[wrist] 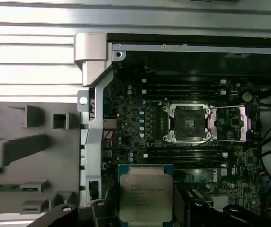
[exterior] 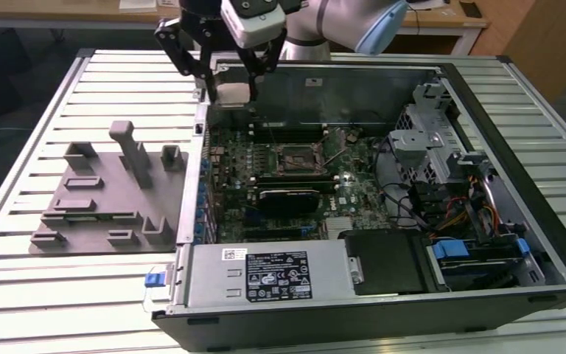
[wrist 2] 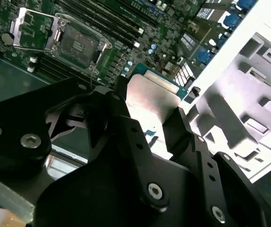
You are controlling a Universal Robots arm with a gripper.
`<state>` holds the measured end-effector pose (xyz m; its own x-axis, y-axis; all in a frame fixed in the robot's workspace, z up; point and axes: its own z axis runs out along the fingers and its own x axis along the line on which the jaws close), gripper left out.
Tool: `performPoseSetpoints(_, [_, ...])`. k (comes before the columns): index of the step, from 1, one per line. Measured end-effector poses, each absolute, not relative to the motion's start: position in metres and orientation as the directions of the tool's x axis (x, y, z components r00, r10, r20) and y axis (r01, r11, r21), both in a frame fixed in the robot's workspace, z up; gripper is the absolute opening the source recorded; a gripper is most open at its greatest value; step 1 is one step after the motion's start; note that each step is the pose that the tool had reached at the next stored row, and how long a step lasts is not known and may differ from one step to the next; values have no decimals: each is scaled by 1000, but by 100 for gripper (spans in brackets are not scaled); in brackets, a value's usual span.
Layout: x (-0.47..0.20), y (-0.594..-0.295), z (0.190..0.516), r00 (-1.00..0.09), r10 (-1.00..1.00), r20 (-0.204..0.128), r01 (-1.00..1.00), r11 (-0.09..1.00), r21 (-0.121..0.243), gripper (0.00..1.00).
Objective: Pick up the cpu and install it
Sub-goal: 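Pick up the cpu and move it towards the insertion slot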
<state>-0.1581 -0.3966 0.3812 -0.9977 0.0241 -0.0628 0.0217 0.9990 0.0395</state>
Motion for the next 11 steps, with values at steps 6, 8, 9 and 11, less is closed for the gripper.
performPoseSetpoints(6, [-146, -397, 377, -998, 24, -62, 22, 999, 39, 55])
performPoseSetpoints(8, [-142, -397, 375, -998, 24, -61, 22, 999, 39, 55])
performPoseSetpoints(9, [-140, -397, 375, -998, 24, -61, 22, 999, 39, 55])
performPoseSetpoints(11, [-136, -397, 373, -998, 24, -61, 22, 999, 39, 55])
